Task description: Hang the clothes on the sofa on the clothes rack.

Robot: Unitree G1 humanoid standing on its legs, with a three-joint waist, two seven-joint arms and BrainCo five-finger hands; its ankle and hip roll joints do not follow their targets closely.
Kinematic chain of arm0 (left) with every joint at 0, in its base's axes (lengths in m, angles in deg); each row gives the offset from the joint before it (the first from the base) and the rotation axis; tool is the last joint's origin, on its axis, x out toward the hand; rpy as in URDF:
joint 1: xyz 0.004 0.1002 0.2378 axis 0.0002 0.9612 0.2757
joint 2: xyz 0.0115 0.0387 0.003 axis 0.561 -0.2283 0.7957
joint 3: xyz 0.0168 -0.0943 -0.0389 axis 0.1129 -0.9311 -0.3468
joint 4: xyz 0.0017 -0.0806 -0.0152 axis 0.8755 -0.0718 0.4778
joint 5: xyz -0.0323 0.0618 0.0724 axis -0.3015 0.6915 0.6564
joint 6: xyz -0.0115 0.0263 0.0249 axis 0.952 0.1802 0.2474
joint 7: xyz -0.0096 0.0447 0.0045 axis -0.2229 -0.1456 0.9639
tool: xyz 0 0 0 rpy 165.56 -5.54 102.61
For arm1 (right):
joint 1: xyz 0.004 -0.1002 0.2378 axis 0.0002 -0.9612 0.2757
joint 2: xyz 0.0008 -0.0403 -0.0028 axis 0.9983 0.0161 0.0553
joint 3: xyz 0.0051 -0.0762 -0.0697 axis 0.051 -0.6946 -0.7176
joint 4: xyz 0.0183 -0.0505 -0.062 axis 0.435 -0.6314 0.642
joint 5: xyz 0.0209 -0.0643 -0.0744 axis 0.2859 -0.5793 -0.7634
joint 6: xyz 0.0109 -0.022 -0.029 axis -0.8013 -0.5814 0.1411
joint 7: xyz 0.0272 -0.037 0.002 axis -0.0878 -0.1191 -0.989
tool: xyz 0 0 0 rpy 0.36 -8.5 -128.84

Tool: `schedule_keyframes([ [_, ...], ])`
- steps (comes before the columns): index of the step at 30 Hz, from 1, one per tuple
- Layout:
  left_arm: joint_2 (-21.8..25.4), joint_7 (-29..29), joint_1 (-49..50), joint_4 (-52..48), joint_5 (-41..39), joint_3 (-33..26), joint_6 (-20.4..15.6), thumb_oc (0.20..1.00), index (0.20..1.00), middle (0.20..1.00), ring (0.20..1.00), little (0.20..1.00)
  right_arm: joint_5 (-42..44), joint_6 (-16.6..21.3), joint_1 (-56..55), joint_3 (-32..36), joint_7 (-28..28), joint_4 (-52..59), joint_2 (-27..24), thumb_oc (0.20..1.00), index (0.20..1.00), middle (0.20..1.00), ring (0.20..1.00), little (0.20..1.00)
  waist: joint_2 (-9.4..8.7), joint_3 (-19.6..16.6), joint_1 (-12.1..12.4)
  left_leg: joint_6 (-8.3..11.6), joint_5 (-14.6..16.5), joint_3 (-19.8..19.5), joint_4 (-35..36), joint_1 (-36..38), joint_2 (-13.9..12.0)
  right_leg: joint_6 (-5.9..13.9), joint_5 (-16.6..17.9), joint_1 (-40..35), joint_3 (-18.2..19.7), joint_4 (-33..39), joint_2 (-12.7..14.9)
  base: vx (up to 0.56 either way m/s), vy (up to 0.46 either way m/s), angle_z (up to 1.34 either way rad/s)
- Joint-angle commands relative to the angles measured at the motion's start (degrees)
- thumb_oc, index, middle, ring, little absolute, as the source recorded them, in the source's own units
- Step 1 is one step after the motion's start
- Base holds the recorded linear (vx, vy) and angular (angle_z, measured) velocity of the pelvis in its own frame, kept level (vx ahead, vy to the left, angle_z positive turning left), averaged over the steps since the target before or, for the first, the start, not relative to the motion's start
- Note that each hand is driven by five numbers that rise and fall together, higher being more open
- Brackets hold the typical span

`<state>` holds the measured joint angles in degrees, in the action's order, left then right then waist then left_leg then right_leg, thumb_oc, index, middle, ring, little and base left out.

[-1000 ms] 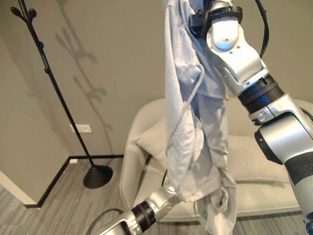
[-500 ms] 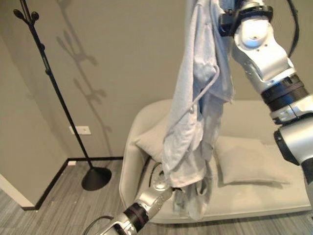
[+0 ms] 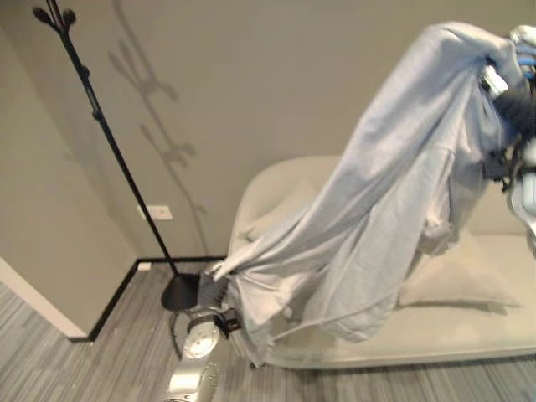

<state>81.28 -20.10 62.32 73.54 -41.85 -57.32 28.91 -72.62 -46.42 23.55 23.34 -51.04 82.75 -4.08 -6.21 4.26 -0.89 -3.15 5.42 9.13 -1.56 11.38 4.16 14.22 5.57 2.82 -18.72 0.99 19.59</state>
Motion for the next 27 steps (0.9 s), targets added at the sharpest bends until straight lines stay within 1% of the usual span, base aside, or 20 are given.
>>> schedule_keyframes([
  [1, 2.03, -4.08, -0.48, -7.37, 6.44, -3.38, -4.48, 0.2, 0.2, 0.2, 0.2, 0.2, -2.14, 4.07, 9.36, 3.29, -0.29, 1.0, -1.83, 0.2, 0.2, 0.2, 0.2, 0.2, 2.35, -0.14, 3.17, -0.28, -0.73, -2.71, 3.88, -3.92, -1.39, -3.98, -4.71, 2.07, -2.46, -30.05, 1.23, -0.15, 0.004, -0.53],
  [2, 2.56, -5.8, 0.96, -8.39, 9.6, -6.09, -4.97, 0.2, 0.2, 0.2, 0.2, 0.2, -2.94, 4.59, 9.21, 3.11, -1.09, 1.63, -0.16, 0.2, 0.2, 0.2, 0.2, 0.2, 2.0, -0.97, 4.92, -0.36, -1.76, -1.73, 4.3, -5.58, -0.97, -4.52, -9.35, -0.84, -3.09, -33.34, -0.75, -0.15, 0.006, -0.13],
  [3, 2.58, -5.84, 1.06, -8.51, 9.67, -6.14, -4.93, 0.2, 0.2, 0.2, 0.2, 0.2, -2.97, 4.6, 9.2, 3.1, -1.1, 1.63, -0.07, 0.2, 0.2, 0.2, 0.2, 0.2, 1.97, -1.03, 4.88, -0.33, -1.93, -1.69, 4.24, -5.74, -1.04, -4.7, -9.23, -0.78, -3.17, -33.21, -0.82, -0.19, -0.092, -0.01],
  [6, 4.46, -8.73, 3.29, -10.65, 15.01, -10.08, -5.87, 0.2, 0.2, 0.2, 0.2, 0.2, -4.05, 5.85, 11.09, 0.71, -2.04, 2.45, 1.64, 0.2, 0.2, 0.2, 0.2, 0.2, -0.15, -2.79, 8.69, 0.66, -4.27, 0.43, 4.1, -9.76, -0.23, -4.34, -12.08, -8.88, -2.19, -26.98, -6.5, -0.21, -0.152, -0.18],
  [8, 6.15, -11.36, 2.88, -11.58, 18.74, -12.39, -5.58, 0.2, 0.2, 0.2, 0.2, 0.2, -4.88, 6.85, 12.97, -0.67, -2.03, 3.63, 2.34, 0.2, 0.2, 0.2, 0.2, 0.2, -1.12, -3.45, 10.99, 1.31, -5.71, 2.54, 3.91, -12.64, -0.46, -4.73, -13.48, -11.25, -1.58, -22.97, -8.54, -0.27, -0.161, -0.57],
  [10, 7.79, -13.35, 2.83, -13.23, 21.65, -14.66, -5.08, 0.2, 0.2, 0.2, 0.2, 0.2, -5.8, 6.8, 15.61, -2.29, -1.24, 3.78, 3.59, 0.2, 0.2, 0.2, 0.2, 0.2, -1.98, -3.12, 13.5, 2.84, -8.37, 3.79, 4.09, -15.68, -1.82, -7.59, -18.0, -12.82, -3.53, -15.71, -9.79, -0.24, -0.189, -0.51],
  [12, 7.87, -13.97, 2.75, -14.46, 23.37, -16.0, -4.62, 0.2, 0.2, 0.2, 0.2, 0.2, -6.19, 6.98, 16.43, -3.23, -1.46, 4.4, 4.67, 0.2, 0.2, 0.2, 0.2, 0.2, -2.35, -3.42, 14.02, 3.67, -9.53, 4.27, 4.25, -16.82, -2.48, -8.17, -18.58, -13.54, -3.53, -11.55, -11.32, -0.24, -0.226, -0.36],
  [13, 8.01, -15.06, 2.93, -16.5, 25.19, -17.54, -5.38, 0.2, 0.2, 0.2, 0.2, 0.2, -6.33, 7.52, 16.16, -4.06, -1.44, 5.39, 6.79, 0.2, 0.2, 0.2, 0.2, 0.2, -1.88, -2.5, 14.6, 5.02, -12.14, 3.87, 4.76, -19.32, -3.71, -8.81, -18.37, -13.68, -2.31, -6.0, -13.68, -0.45, -0.307, -0.37],
  [14, 7.96, -14.86, 3.3, -17.33, 25.71, -18.11, -5.87, 0.2, 0.2, 0.2, 0.2, 0.2, -6.85, 7.67, 15.39, -3.84, -1.45, 6.18, 7.06, 0.2, 0.2, 0.2, 0.2, 0.2, -1.42, -1.94, 14.81, 5.64, -13.81, 3.33, 5.02, -21.06, -4.17, -9.45, -17.89, -13.63, -0.89, -3.96, -15.04, -0.36, -0.218, -0.25],
  [15, 7.95, -14.81, 3.39, -17.44, 25.73, -18.12, -5.85, 0.2, 0.2, 0.2, 0.2, 0.2, -6.9, 7.61, 15.24, -3.75, -1.47, 6.35, 7.09, 0.2, 0.2, 0.2, 0.2, 0.2, -1.37, -2.09, 14.83, 5.73, -13.97, 3.29, 5.08, -21.19, -4.32, -9.59, -17.61, -13.62, -0.87, -3.59, -15.26, -0.35, -0.143, -0.06],
  [16, 7.74, -14.45, 5.29, -20.2, 27.85, -18.59, -6.61, 0.2, 0.2, 0.2, 0.2, 0.2, -8.43, 7.88, 14.17, -3.45, -1.67, 6.84, 7.07, 0.2, 0.2, 0.2, 0.2, 0.2, -0.14, -1.06, 15.29, 7.61, -16.46, 1.69, 5.52, -23.35, -5.22, -10.02, -16.8, -14.25, -0.61, -0.2, -16.8, -0.24, -0.078, -0.06],
  [17, 7.69, -14.46, 5.33, -20.27, 27.9, -18.56, -6.61, 0.2, 0.2, 0.2, 0.2, 0.2, -8.47, 7.88, 14.1, -3.42, -1.67, 6.9, 7.04, 0.2, 0.2, 0.2, 0.2, 0.2, 0.08, -1.14, 15.25, 7.58, -16.81, 1.6, 5.49, -23.59, -5.42, -10.11, -16.42, -14.16, -0.72, 0.03, -17.07, -0.34, -0.093, 0.02],
  [20, 8.21, -16.11, 4.95, -19.85, 30.65, -17.5, -7.38, 0.2, 0.2, 0.2, 0.2, 0.2, -10.48, 7.85, 14.14, -4.2, -0.35, 5.88, 6.01, 0.2, 0.2, 0.2, 0.2, 0.2, 1.69, 1.01, 16.42, 11.76, -19.89, -4.71, 4.56, -26.3, -5.8, -10.83, -14.95, -14.21, -1.83, 2.25, -17.56, -0.35, -0.04, 0.19],
  [21, 7.41, -16.22, 5.17, -21.08, 29.71, -17.55, -8.05, 0.2, 0.2, 0.2, 0.2, 0.2, -11.77, 6.94, 14.51, -5.35, -0.09, 4.68, 4.86, 0.2, 0.2, 0.2, 0.2, 0.2, 1.56, 1.76, 16.55, 11.84, -17.97, -7.42, 2.15, -26.01, -6.07, -10.54, -13.41, -13.79, -3.73, 3.34, -16.23, -0.29, -0.001, 0.25],
  [22, 7.35, -16.16, 5.21, -21.19, 29.67, -17.58, -8.02, 0.2, 0.2, 0.2, 0.2, 0.2, -11.8, 6.95, 14.57, -5.41, -0.06, 4.64, 4.83, 0.2, 0.2, 0.2, 0.2, 0.2, 1.73, 1.77, 16.39, 11.69, -18.08, -7.56, 1.89, -26.27, -6.04, -10.46, -13.15, -13.78, -3.93, 3.44, -16.3, -0.32, 0.02, 0.43],
  [23, 6.94, -16.03, 5.2, -22.02, 29.63, -17.34, -7.93, 0.2, 0.2, 0.2, 0.2, 0.2, -12.26, 6.78, 14.23, -5.59, 0.16, 4.43, 4.0, 0.2, 0.2, 0.2, 0.2, 0.2, 1.05, 1.84, 15.59, 10.78, -14.99, -6.28, -0.26, -24.2, -8.13, -10.19, -11.99, -12.88, -5.7, 3.58, -14.91, -0.14, 0.022, 0.4],
  [24, 6.94, -16.02, 5.26, -22.06, 29.64, -17.33, -7.9, 0.2, 0.2, 0.2, 0.2, 0.2, -12.27, 6.79, 14.17, -5.59, 0.17, 4.45, 4.01, 0.2, 0.2, 0.2, 0.2, 0.2, 1.06, 1.89, 15.58, 10.77, -14.75, -6.3, -0.48, -24.16, -8.11, -10.15, -12.05, -13.03, -5.74, 3.57, -14.89, -0.17, 0.031, 0.56],
  [25, 6.61, -15.95, 5.28, -22.57, 29.7, -16.82, -7.87, 0.2, 0.2, 0.2, 0.2, 0.2, -12.83, 6.66, 13.52, -5.48, 0.33, 4.54, 3.47, 0.2, 0.2, 0.2, 0.2, 0.2, 0.86, 1.53, 15.18, 10.45, -13.16, -5.39, -1.08, -22.23, -9.76, -10.14, -11.73, -12.63, -6.95, 3.69, -14.3, -0.15, 0.085, 0.57],
  [26, 5.35, -14.97, 5.09, -22.87, 28.97, -15.38, -8.04, 0.2, 0.2, 0.2, 0.2, 0.2, -13.51, 6.56, 11.97, -4.79, 0.3, 4.63, 2.91, 0.2, 0.2, 0.2, 0.2, 0.2, 0.79, 0.67, 14.15, 10.51, -10.91, -5.52, -1.84, -18.04, -12.67, -10.14, -11.12, -11.58, -8.47, 3.59, -13.1, -0.17, 0.136, 0.53],
  [27, 4.74, -14.44, 5.14, -22.56, 28.51, -14.46, -8.21, 0.2, 0.2, 0.2, 0.2, 0.2, -13.76, 6.59, 10.96, -4.23, 0.18, 4.79, 2.67, 0.2, 0.2, 0.2, 0.2, 0.2, 1.05, 0.07, 13.44, 10.85, -10.2, -6.18, -1.49, -16.02, -14.17, -9.97, -11.0, -11.31, -9.21, 3.48, -12.63, -0.11, 0.113, 0.52],
])
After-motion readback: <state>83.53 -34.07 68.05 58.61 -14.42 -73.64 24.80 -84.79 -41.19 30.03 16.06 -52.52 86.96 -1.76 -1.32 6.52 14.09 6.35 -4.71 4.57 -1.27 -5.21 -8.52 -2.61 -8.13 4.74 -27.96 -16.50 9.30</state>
